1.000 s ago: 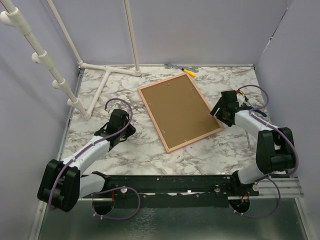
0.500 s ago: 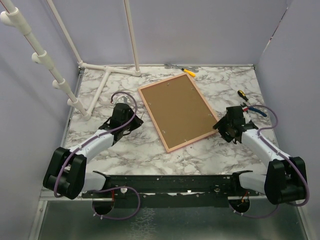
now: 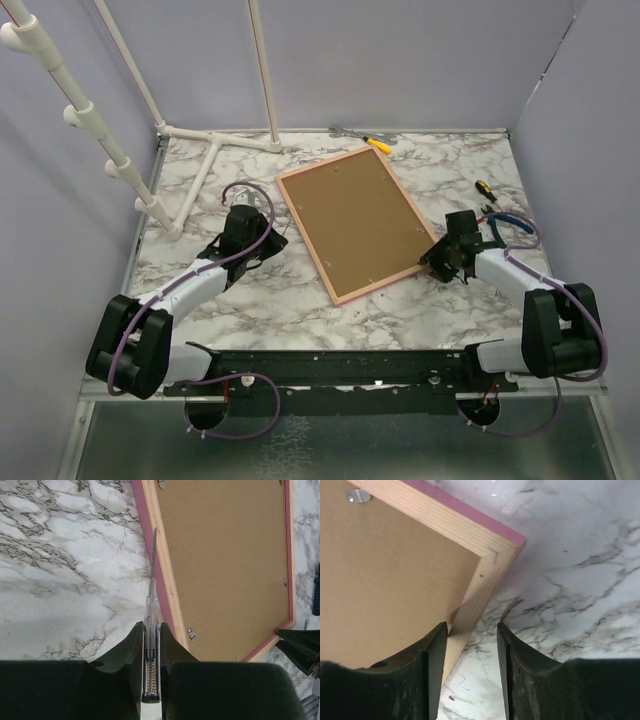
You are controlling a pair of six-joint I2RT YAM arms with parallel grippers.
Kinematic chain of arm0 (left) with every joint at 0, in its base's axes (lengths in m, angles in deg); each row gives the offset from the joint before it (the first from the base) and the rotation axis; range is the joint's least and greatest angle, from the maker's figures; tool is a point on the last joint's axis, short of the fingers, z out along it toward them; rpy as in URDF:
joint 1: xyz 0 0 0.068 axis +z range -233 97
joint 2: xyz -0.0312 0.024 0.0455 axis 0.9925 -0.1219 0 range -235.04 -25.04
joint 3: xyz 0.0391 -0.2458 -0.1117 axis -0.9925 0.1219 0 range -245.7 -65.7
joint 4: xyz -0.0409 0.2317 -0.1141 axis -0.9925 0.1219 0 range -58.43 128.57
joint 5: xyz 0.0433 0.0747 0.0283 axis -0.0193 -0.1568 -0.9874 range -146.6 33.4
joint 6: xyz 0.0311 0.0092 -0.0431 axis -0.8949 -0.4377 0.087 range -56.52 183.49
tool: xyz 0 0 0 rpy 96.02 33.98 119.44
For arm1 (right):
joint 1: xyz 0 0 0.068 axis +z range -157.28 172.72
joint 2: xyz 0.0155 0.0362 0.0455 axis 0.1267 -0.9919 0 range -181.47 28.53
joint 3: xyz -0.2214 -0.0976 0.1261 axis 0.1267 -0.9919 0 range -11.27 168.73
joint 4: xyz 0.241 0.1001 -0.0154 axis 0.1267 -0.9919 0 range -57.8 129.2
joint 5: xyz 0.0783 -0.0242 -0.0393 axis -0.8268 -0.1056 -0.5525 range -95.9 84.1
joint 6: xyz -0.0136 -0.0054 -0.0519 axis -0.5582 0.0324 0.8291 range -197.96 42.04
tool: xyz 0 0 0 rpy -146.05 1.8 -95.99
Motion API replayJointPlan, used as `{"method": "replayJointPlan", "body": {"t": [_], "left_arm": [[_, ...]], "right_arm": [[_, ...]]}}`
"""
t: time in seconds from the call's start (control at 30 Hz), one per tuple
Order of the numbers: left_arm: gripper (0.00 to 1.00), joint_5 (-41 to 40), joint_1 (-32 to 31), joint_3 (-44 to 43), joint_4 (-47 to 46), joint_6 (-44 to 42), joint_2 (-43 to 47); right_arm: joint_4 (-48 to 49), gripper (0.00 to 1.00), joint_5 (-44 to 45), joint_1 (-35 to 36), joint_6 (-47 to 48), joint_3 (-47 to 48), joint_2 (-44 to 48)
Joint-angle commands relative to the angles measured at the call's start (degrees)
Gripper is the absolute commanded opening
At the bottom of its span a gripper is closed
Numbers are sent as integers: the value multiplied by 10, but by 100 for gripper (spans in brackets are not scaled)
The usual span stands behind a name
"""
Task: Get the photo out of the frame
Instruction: Adjust the photo frame at the center of the board.
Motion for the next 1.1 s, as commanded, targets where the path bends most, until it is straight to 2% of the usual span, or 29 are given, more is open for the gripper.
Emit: {"method": "replayJointPlan", "body": {"t": [0.0,0.07,0.13,0.3,0.47,0.5,0.6,0.7,0.73,0.87,1.0,1.07], "left_arm": [[0,16,2,-8,-11,-5,4],[0,21,2,-12,-11,-7,-1],[0,22,2,-15,-11,-10,-4],[0,15,2,-21,-10,-15,-13],[0,17,2,-28,-11,-12,-17],[0,16,2,-28,-11,-12,-16],[0,9,2,-36,-11,-14,-18],[0,-4,2,-51,-18,-20,-34],[0,-9,2,-56,-24,-24,-42],[0,-19,2,-83,-68,-38,-87],[0,7,2,-85,-171,-38,-126],[0,35,2,-89,-213,-43,-146]], "right_arm": [[0,40,-18,2,35,21,-14],[-5,26,-24,2,88,31,-14],[-10,3,-54,2,147,40,-18],[-47,1,-54,2,208,49,-26],[-49,1,9,2,215,40,10],[-52,2,26,2,216,42,17],[-55,17,16,2,223,58,30],[-24,50,-49,1,223,49,60],[-6,56,-64,1,225,40,73],[19,59,-43,1,219,35,93],[-7,78,-13,1,175,57,68],[16,80,-23,2,155,31,76]]}}
